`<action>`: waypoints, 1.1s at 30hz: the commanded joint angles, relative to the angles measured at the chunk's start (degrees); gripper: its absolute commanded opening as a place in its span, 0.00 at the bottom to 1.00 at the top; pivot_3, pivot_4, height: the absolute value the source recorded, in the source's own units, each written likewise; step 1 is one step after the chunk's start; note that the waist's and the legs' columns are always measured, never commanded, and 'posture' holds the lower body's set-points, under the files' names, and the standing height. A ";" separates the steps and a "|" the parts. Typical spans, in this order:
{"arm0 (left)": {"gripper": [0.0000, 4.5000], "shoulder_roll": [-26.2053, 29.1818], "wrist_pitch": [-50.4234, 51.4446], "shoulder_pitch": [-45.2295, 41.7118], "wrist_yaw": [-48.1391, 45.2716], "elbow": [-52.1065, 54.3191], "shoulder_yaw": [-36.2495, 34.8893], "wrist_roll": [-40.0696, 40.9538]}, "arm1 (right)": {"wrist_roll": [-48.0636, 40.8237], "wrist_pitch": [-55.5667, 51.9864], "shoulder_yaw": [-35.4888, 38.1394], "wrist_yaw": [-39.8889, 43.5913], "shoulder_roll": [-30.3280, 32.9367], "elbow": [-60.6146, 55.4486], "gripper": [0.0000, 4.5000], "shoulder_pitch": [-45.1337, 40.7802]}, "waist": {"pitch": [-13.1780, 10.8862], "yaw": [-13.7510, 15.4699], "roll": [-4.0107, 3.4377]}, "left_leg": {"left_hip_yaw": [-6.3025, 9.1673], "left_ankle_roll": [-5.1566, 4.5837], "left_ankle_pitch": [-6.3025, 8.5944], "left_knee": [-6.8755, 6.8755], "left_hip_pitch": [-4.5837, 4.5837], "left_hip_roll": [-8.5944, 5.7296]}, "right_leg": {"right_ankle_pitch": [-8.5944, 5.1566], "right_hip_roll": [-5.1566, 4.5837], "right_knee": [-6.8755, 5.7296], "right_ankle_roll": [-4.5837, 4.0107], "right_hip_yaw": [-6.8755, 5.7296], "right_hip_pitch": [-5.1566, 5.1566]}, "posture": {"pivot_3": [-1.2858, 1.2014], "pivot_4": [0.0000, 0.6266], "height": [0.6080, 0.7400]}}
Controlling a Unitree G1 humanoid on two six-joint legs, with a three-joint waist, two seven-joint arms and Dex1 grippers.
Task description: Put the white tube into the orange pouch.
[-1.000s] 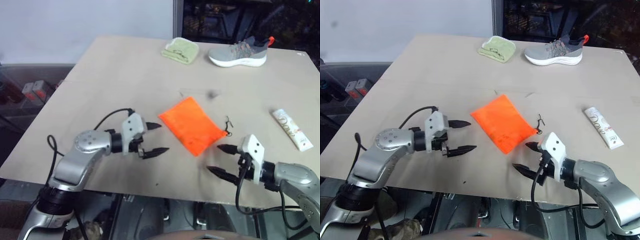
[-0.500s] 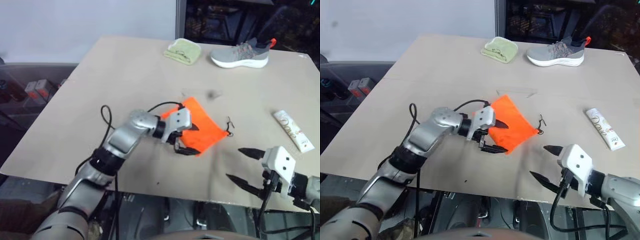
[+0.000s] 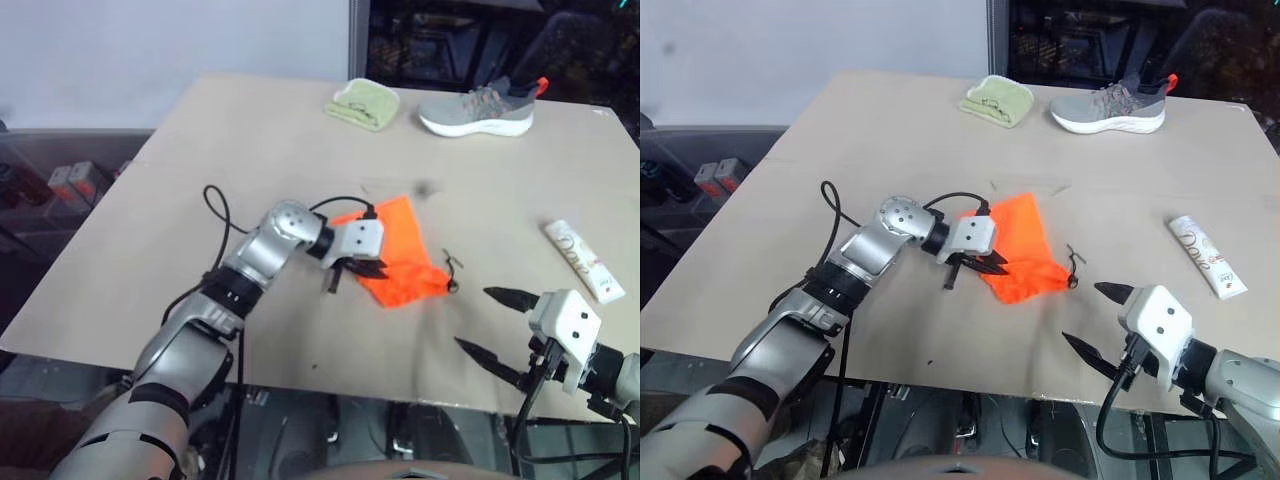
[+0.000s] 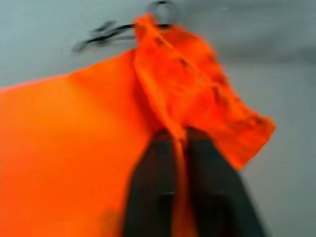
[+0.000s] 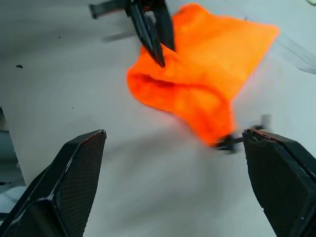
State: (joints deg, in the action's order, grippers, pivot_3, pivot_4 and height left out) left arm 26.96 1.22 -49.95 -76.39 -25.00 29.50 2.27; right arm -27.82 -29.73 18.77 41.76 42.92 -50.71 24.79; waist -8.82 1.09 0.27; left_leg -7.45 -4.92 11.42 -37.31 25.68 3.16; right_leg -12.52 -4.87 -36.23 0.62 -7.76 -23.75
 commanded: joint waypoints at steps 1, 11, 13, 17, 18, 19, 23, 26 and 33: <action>0.02 5.34 -5.55 -0.36 -3.31 -8.82 -0.38 -4.37 | 0.06 1.34 0.95 -0.48 -0.20 -1.31 1.00 -0.88 | 0.05 -0.43 0.04 | 0.02 0.00 0.00 -0.01 -0.03 0.00 | 0.00 -0.01 -0.03 0.00 0.00 0.01 | 0.52 0.24 1.00; 0.02 8.72 6.66 2.11 -13.09 -1.90 -14.02 12.97 | 1.09 1.98 -1.08 -1.00 -0.79 0.48 1.00 -3.26 | 0.02 -0.25 0.21 | 0.63 0.22 0.16 0.01 -0.48 -0.14 | 0.01 -0.22 -0.10 -0.01 -0.20 -0.03 | 0.52 0.24 1.00; 0.02 9.17 10.72 4.00 -12.94 2.57 -15.03 14.51 | 1.31 2.10 -1.68 -1.23 -0.90 0.87 1.00 -3.66 | 0.02 -0.12 0.21 | 0.72 0.13 0.19 -0.04 -0.31 -0.17 | 0.01 -0.19 -0.09 -0.02 -0.22 -0.11 | 0.52 0.24 1.00; 0.02 8.51 18.44 6.76 -10.34 10.47 -17.29 17.96 | 1.84 1.55 -2.72 -2.36 -1.27 1.94 1.00 -4.75 | 0.02 -0.16 0.22 | 0.73 0.11 0.09 -0.14 0.04 -0.40 | 0.14 -0.03 -0.15 0.22 -0.17 -0.33 | 0.52 0.24 1.00; 0.02 8.10 20.77 6.75 -9.52 11.70 -17.92 19.02 | 2.63 1.13 -2.86 -3.20 -1.25 2.60 1.00 -5.40 | 0.01 -0.18 0.22 | 0.71 0.14 0.07 -0.15 0.04 -0.45 | 0.13 -0.04 -0.17 0.23 -0.15 -0.33 | 0.52 0.24 1.00; 0.02 7.59 22.78 6.57 -8.55 12.61 -18.57 19.95 | 4.05 -0.07 -2.97 -5.02 -1.23 3.86 1.00 -6.48 | 0.01 -0.16 0.22 | 0.69 0.13 0.07 -0.17 0.04 -0.48 | 0.13 -0.04 -0.18 0.24 -0.13 -0.33 | 0.52 0.24 1.00; 0.02 5.58 26.41 5.48 -5.28 13.38 -19.89 21.17 | 10.15 -5.98 -1.91 -14.99 -2.53 11.06 1.00 -12.90 | 0.00 -0.22 0.24 | 0.72 -0.12 0.23 -0.25 -0.03 -0.53 | 0.08 -0.13 -0.21 0.16 -0.12 -0.28 | 0.52 0.24 1.00; 0.02 4.39 26.55 5.13 -3.83 13.77 -19.52 20.48 | 14.26 -9.24 -1.44 -19.24 -2.00 15.00 1.00 -16.61 | -0.01 -0.18 0.19 | 0.77 0.09 0.34 -0.36 -0.05 -0.58 | 0.00 -0.28 -0.33 0.02 -0.06 -0.29 | 0.52 0.24 1.00; 0.13 7.26 25.93 7.91 -3.99 22.08 -14.77 16.40 | 16.48 -14.24 -0.95 -19.53 0.43 19.96 1.00 -21.49 | -0.01 -0.25 0.18 | 0.74 0.10 0.08 -0.33 -0.02 -0.60 | 0.12 -0.06 -0.52 0.23 0.05 -0.34 | 0.52 0.24 1.00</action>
State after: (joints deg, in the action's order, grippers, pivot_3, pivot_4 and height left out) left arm 32.27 27.21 -42.82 -79.07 -7.39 13.79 19.33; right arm -11.13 -43.49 15.73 21.89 42.78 -30.36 4.30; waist -8.83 0.84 0.45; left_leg -6.72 -4.81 11.50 -37.62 25.67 2.56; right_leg -12.40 -4.92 -36.75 0.85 -7.70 -24.11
